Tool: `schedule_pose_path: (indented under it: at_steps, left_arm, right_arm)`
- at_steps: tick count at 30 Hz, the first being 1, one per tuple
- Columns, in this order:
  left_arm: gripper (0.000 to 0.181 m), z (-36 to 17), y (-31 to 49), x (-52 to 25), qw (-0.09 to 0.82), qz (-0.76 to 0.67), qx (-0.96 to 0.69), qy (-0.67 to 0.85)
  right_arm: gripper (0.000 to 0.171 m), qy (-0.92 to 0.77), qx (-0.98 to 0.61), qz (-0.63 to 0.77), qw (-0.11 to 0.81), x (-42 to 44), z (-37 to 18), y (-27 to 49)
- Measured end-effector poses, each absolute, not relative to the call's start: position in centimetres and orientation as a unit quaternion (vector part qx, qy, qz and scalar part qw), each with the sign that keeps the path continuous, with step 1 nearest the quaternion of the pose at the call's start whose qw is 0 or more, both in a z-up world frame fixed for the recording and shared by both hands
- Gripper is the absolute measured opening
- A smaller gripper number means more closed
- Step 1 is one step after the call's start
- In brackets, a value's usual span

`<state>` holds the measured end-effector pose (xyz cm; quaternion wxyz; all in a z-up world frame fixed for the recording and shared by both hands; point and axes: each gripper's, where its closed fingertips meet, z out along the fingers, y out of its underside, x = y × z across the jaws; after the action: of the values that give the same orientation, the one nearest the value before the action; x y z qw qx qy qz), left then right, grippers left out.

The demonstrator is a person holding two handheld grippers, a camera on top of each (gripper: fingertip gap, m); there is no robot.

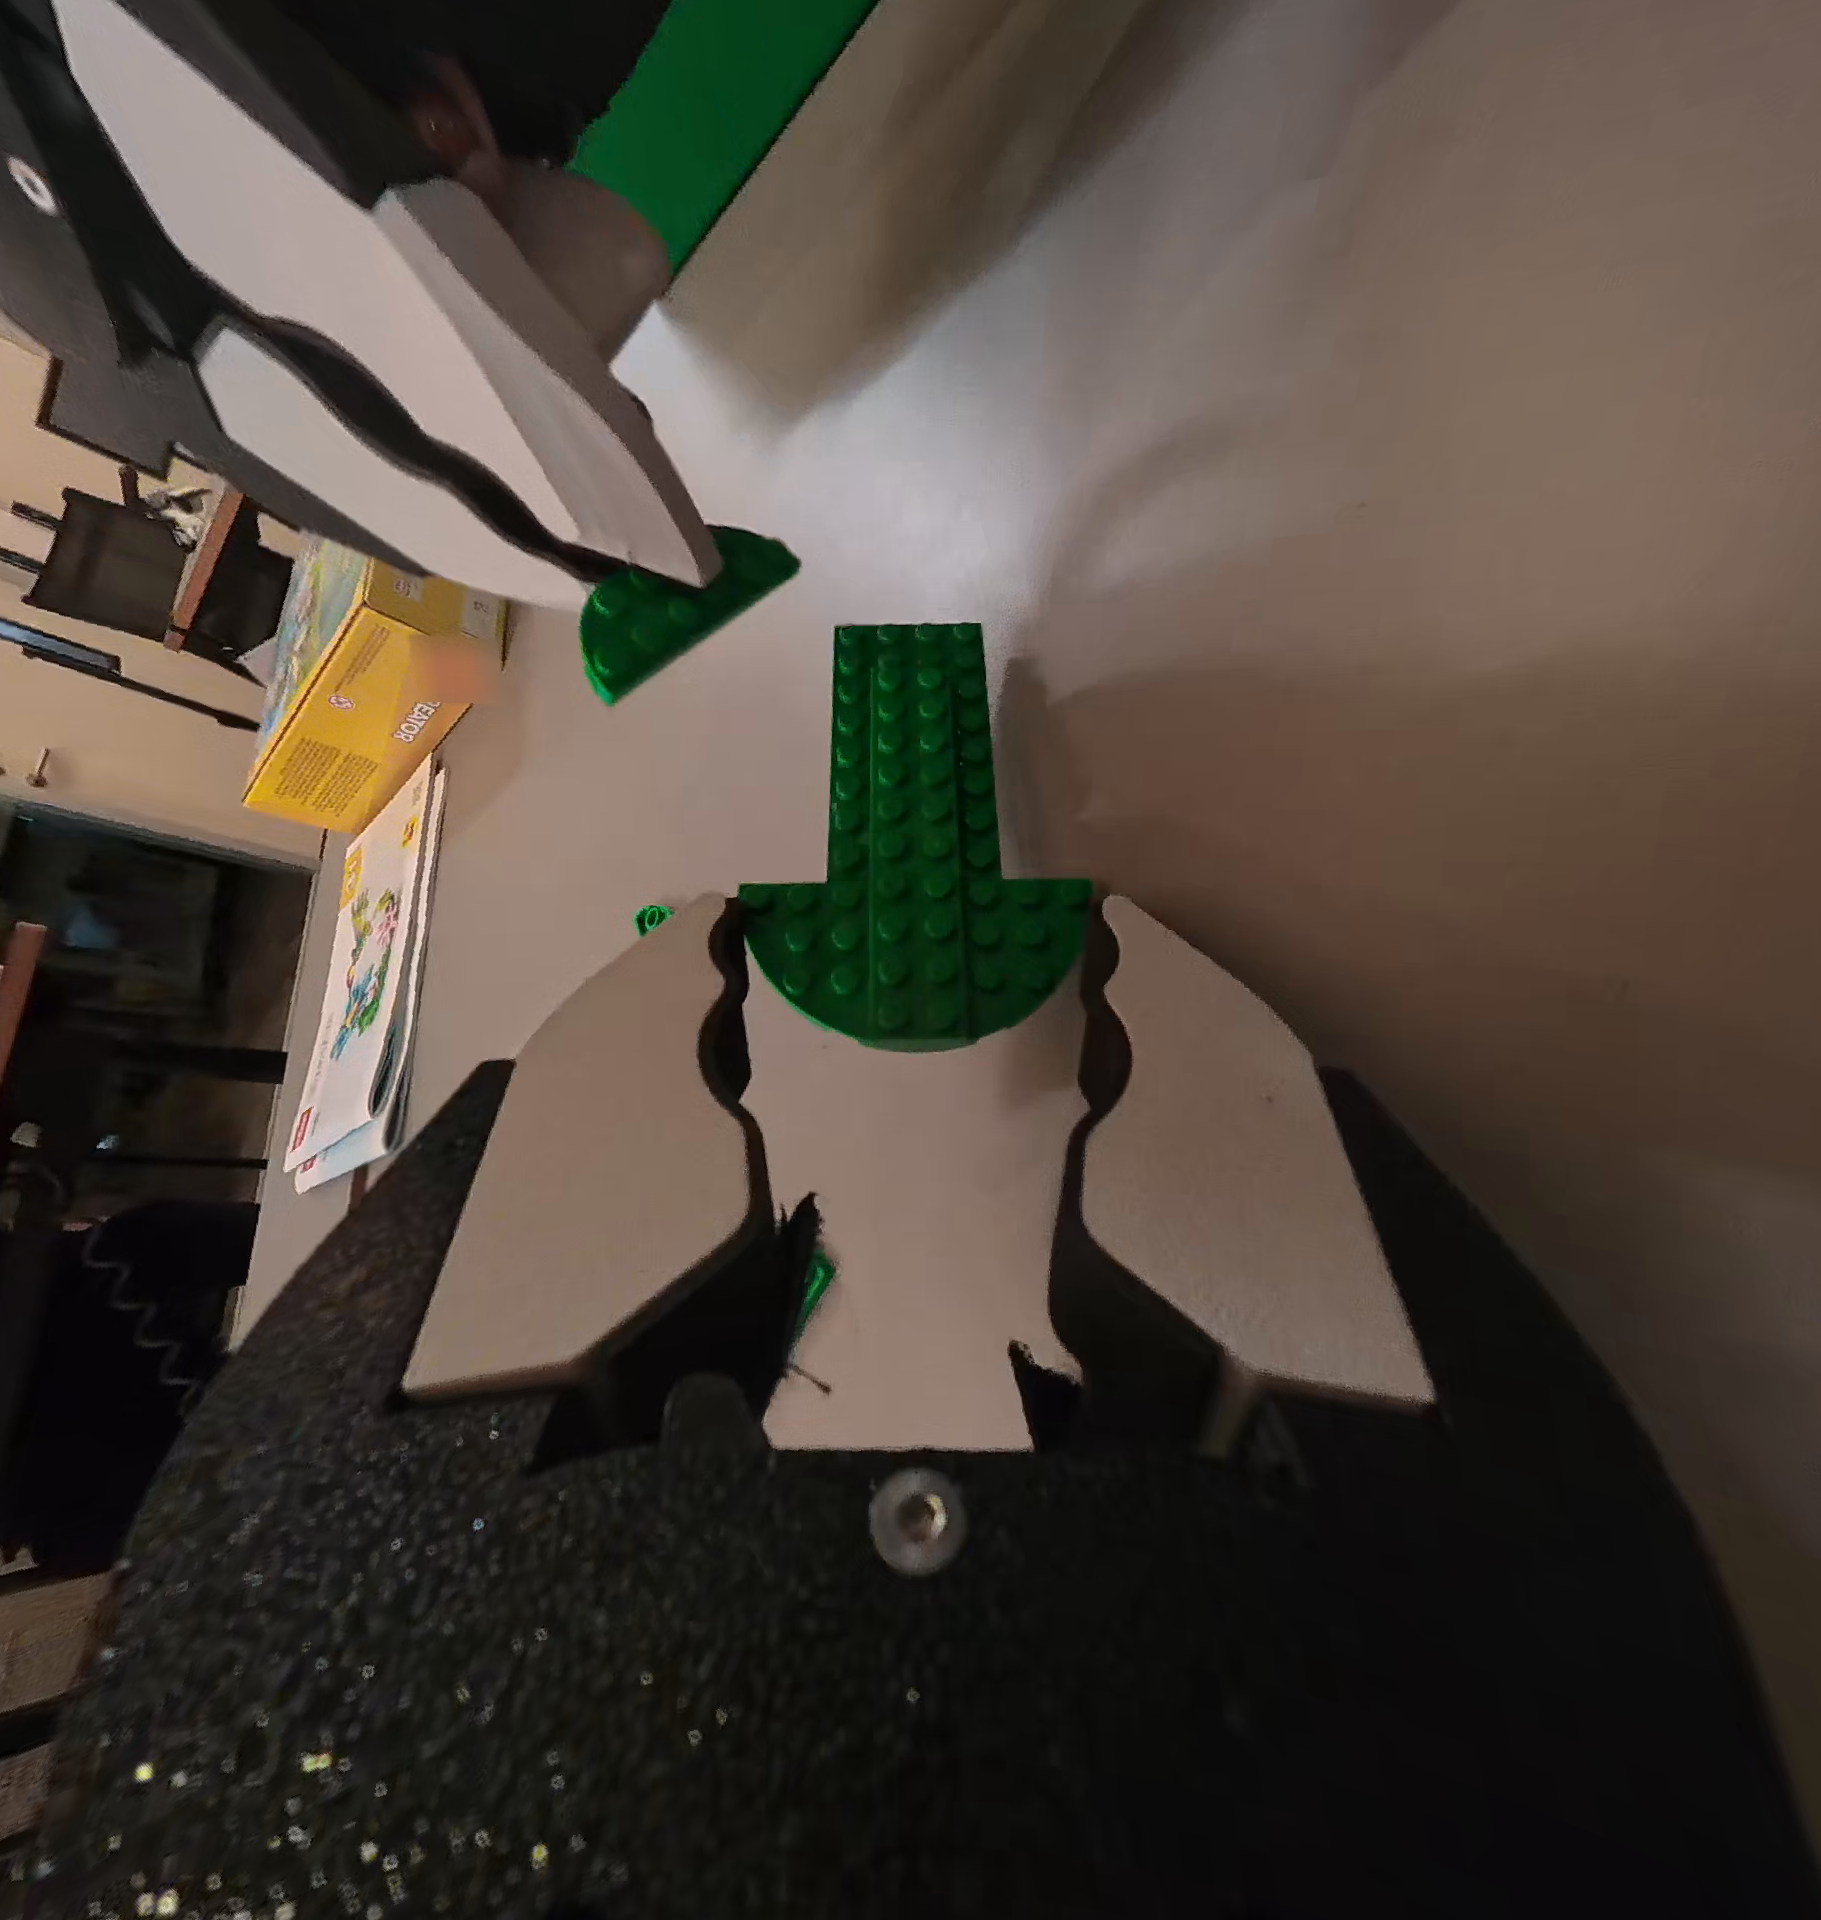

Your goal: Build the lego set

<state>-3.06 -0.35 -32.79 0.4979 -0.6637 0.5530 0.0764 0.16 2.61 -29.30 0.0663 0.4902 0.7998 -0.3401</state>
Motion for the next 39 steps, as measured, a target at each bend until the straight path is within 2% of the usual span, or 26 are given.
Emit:
schedule_pose_path:
  at_steps: [7,39]
  left_arm:
    - [0.062,-32.9,-0.2,-3.2,0.495,0.063,-0.678,0.54]
    - [0.061,-33.3,-0.4,-3.3,0.489,0.015,-0.7,0.52]
  right_arm:
    - [0.004,0.82,0.465,-0.331,0.046,0.3,-28.4,1.5]
    - [0.005,0.827,0.456,-0.323,0.058,0.5,-28.5,0.8]
